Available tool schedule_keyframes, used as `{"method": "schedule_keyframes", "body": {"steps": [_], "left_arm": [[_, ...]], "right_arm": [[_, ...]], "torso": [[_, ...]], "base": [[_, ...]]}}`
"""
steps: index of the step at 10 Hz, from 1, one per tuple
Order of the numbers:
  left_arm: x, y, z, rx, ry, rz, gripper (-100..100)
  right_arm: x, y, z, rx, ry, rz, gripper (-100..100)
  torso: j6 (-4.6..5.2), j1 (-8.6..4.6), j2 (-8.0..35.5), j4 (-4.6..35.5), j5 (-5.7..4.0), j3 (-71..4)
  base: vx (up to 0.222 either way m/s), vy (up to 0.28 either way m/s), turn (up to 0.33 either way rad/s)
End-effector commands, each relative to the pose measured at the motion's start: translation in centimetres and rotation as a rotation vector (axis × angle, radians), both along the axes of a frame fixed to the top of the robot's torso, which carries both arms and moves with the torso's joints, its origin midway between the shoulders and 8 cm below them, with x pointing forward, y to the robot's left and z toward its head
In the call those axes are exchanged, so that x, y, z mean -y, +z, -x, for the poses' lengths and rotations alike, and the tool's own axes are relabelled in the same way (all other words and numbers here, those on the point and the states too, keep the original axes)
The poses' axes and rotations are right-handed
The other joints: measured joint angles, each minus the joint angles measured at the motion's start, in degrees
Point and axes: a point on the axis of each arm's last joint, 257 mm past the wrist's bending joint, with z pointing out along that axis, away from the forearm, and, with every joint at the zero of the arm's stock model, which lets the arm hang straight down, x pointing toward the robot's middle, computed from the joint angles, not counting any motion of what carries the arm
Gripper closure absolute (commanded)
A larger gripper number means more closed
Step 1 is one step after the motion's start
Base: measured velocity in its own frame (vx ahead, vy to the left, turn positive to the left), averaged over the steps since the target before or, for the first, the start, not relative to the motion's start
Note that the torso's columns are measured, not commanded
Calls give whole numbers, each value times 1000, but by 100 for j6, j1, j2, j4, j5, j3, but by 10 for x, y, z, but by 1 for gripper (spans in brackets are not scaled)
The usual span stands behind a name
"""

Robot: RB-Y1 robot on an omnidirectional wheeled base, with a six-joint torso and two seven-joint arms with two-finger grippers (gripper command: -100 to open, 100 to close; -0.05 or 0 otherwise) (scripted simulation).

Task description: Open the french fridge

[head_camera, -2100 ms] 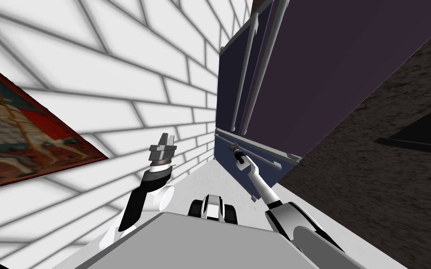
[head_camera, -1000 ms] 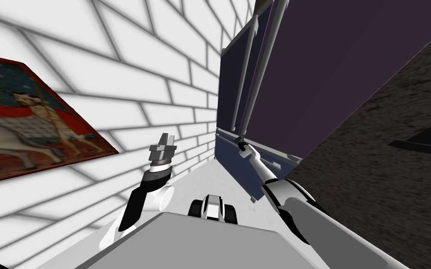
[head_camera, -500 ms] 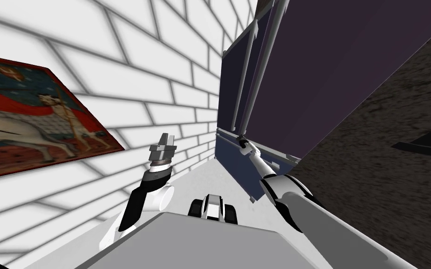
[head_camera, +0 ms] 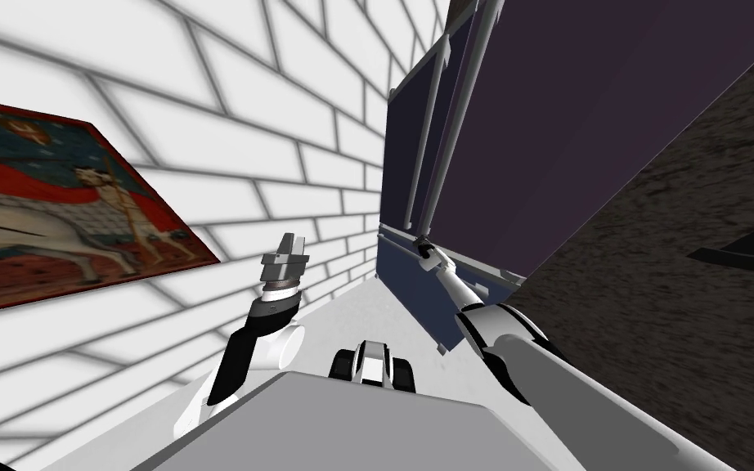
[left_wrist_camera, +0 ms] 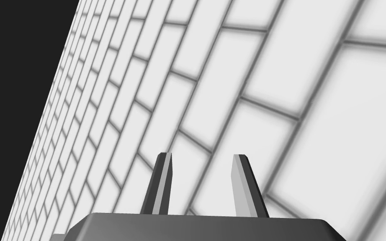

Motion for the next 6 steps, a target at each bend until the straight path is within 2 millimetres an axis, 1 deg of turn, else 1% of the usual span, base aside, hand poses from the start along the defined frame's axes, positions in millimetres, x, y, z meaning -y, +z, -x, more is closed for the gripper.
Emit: {"method": "schedule_keyframes", "body": {"steps": [1, 2, 3, 4, 6], "left_arm": [[0, 0, 0, 0, 0, 0, 0], [0, 0, 0, 0, 0, 0, 0], [0, 0, 0, 0, 0, 0, 0], [0, 0, 0, 0, 0, 0, 0], [0, 0, 0, 0, 0, 0, 0]], "right_arm": [[-28, 2, -2, 2, 48, -1, 100], [-28, 2, -2, 2, 48, -1, 100], [-41, 3, -3, 3, 72, -1, 100], [-55, 4, -3, 3, 96, -1, 100], [-82, 6, -3, 4, 143, 0, 100]], "torso": [[-13, -1, 27, -7, -5, 16], [-13, -16, 52, -3, -11, 33], [-9, -5, 42, -5, -9, 28], [-14, 25, 29, -11, 0, 18], [-14, 21, 29, -11, -1, 19]], "base": [[-149, -154, 162], [-141, -171, 90], [-147, -129, 80], [-202, -166, 167], [-240, -194, 169]]}}
